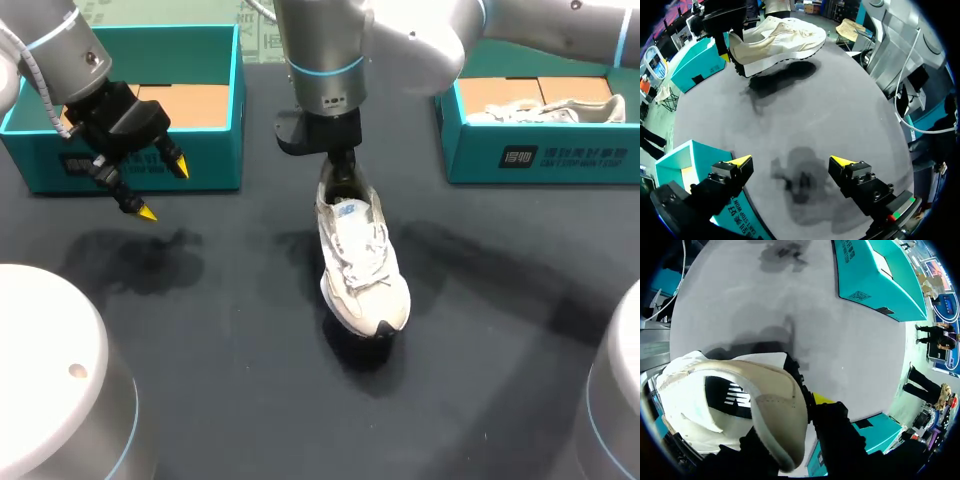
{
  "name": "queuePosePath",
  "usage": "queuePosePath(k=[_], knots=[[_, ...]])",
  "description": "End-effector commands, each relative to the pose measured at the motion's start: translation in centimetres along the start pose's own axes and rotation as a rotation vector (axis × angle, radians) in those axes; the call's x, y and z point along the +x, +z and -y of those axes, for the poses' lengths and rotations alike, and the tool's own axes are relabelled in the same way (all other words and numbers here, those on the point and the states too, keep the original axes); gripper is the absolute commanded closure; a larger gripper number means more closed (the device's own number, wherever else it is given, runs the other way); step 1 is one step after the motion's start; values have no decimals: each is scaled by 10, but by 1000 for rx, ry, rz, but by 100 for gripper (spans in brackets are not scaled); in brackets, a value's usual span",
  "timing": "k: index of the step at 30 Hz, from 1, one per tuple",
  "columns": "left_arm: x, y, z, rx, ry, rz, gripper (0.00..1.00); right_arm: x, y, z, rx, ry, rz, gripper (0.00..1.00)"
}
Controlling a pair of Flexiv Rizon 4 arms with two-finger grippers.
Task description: Take the shoe out of the shoebox, open the shoe tongue, remove and reinsert the insole, then place the shoe into the shoebox
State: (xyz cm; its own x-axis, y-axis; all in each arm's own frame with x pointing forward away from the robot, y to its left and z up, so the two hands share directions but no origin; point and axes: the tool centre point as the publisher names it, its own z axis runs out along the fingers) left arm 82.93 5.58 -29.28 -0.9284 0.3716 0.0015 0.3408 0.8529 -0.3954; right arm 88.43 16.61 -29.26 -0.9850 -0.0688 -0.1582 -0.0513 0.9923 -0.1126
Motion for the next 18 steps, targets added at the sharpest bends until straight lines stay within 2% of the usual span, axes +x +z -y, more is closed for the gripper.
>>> queuePosePath(k=[1, 5, 7, 18], knots=[[1, 0, 0, -3, 0, 2, 0, -11, -41, 27, 3, 20, 11, 100], [1, 0, 0, -3, 0, 2, 0, -27, -68, 40, 19, 44, 35, 100], [1, 0, 0, -3, 0, 2, 0, -27, -86, 39, 44, 77, 54, 100], [1, 0, 0, -3, 0, 2, 0, -27, -86, 39, 44, 77, 54, 100]])
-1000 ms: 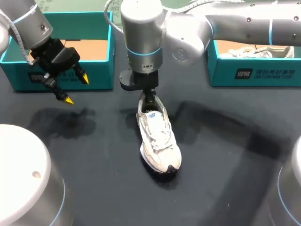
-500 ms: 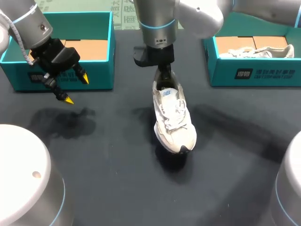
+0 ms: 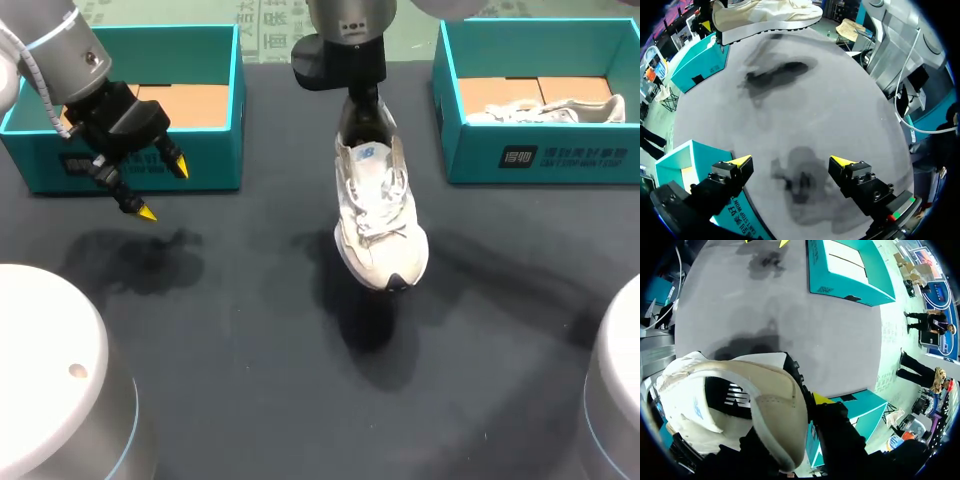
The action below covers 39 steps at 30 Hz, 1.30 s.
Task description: Take the shoe out of the shoebox, open the shoe tongue, remove and reinsert the insole, then place the shoe into the shoebox
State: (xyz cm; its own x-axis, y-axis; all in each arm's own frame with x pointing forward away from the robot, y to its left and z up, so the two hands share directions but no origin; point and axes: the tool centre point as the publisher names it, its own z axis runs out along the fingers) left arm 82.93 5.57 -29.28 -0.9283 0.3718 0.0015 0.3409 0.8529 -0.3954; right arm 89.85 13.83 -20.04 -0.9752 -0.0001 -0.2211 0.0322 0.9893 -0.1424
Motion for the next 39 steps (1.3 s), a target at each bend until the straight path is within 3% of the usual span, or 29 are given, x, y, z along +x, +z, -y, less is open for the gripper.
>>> queuePosePath(k=[1, 2, 3, 4, 8, 15, 22, 39], knots=[[1, 0, 0, -3, 0, 2, 0, 4, 10, -10, 24, 30, -70, 100], [1, 0, 0, -3, 0, 2, 0, 2, 10, -12, -62, 46, -77, 100], [1, 0, 0, -3, 0, 2, 0, -4, 6, -8, -72, 81, -63, 100], [1, 0, 0, -3, 0, 2, 0, -11, -1, -3, -41, 95, -51, 100], [1, 0, 0, -3, 0, 2, 0, -40, -27, 27, -41, 129, 6, 100], [1, 0, 0, -3, 0, 2, 0, -78, -46, 64, 30, 140, 37, 100], [1, 0, 0, -3, 0, 2, 0, -114, -48, 105, 74, 101, 40, 100], [1, 0, 0, -3, 0, 2, 0, -200, -42, 215, 77, 46, 78, 100]])
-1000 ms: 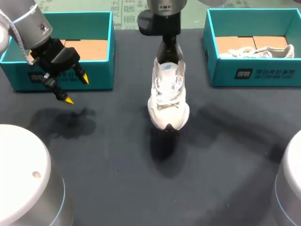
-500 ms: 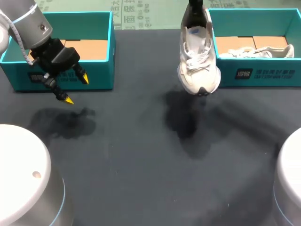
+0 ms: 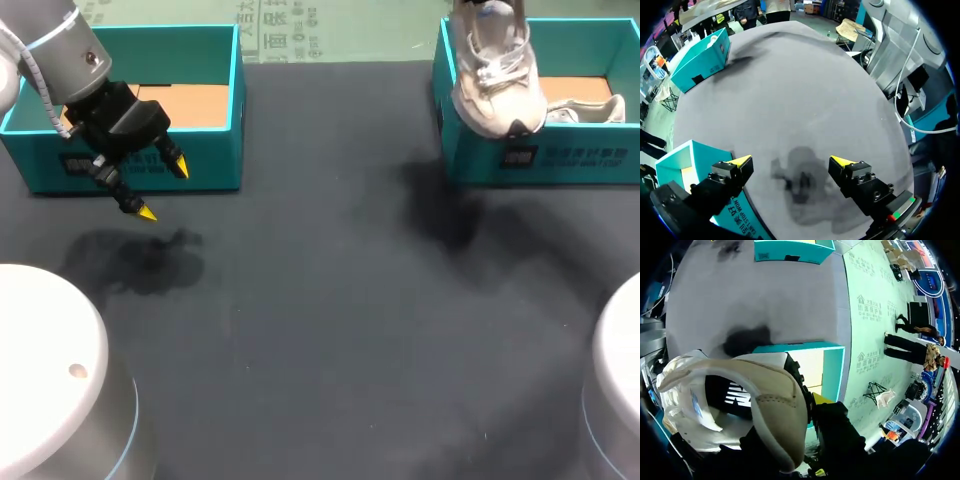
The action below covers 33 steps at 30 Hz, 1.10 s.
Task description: Take the shoe out of the shoebox, open the shoe tongue, remove and reinsert the insole, then place the shoe into the shoebox
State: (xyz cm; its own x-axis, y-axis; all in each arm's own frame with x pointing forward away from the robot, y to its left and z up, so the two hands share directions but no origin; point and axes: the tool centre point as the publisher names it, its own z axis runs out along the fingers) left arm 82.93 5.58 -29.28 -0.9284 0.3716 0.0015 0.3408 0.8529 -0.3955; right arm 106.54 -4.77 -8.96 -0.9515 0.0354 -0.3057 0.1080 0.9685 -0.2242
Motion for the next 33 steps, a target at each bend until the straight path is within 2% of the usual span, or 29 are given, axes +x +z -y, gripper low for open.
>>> queuePosePath(k=[1, 2, 15, 19, 22, 26, 27, 28, 29, 33], knots=[[1, 0, 0, -3, 0, 2, 0, -19, 6, 25, -26, -6, 1, 100], [1, 0, 0, -3, 0, 2, 0, -24, 8, 31, -30, 0, 5, 100], [1, 0, 0, -3, 0, 2, 0, -24, 8, 31, -30, 0, 5, 100], [1, 0, 0, -3, 0, 2, 0, -54, 14, 43, -30, 66, 13, 100], [1, 0, 0, -3, 0, 2, 0, -79, 18, 53, -2, 60, 15, 100], [1, 0, 0, -3, 0, 2, 0, -109, 26, 75, -2, 40, 28, 100], [1, 0, 0, -3, 0, 2, 0, -116, 29, 80, -20, 27, 28, 100], [1, 0, 0, -3, 0, 2, 0, -123, 34, 86, -3, 19, 18, 100], [1, 0, 0, -3, 0, 2, 0, -131, 39, 92, -43, 3, 18, 100], [1, 0, 0, -3, 0, 2, 0, -156, 56, 110, -18, -6, 3, 100]])
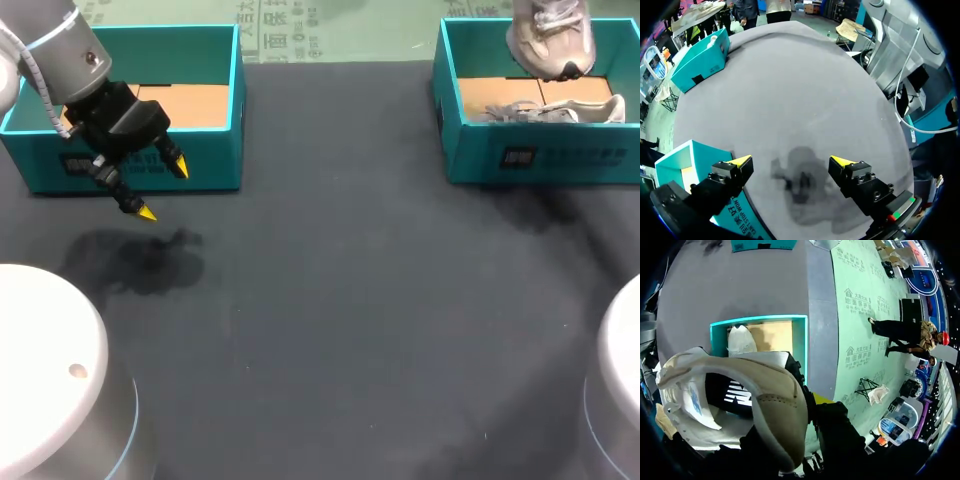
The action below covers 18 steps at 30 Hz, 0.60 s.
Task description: Take the shoe out of the shoebox, open the shoe tongue, remove and reinsert the insole, then place the shoe into the shoebox
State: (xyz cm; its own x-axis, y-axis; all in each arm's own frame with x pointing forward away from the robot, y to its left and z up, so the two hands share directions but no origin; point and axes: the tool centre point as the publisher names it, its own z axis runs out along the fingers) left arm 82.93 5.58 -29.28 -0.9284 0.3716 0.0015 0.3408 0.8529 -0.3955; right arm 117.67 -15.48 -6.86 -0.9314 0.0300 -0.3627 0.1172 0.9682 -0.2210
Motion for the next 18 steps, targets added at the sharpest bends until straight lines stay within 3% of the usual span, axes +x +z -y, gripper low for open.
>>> queuePosePath(k=[1, 9, 13, 18], knots=[[1, 0, 0, -3, 0, 2, 0, -44, 23, 17, -14, -17, -64, 100], [1, 0, 0, -3, 0, 2, 0, -66, 42, 41, -22, -21, -60, 100], [1, 0, 0, -3, 0, 2, 0, -59, 44, 54, -18, 92, -59, 100], [1, 0, 0, -3, 0, 2, 0, -42, 49, 73, 43, 336, -78, 100]])
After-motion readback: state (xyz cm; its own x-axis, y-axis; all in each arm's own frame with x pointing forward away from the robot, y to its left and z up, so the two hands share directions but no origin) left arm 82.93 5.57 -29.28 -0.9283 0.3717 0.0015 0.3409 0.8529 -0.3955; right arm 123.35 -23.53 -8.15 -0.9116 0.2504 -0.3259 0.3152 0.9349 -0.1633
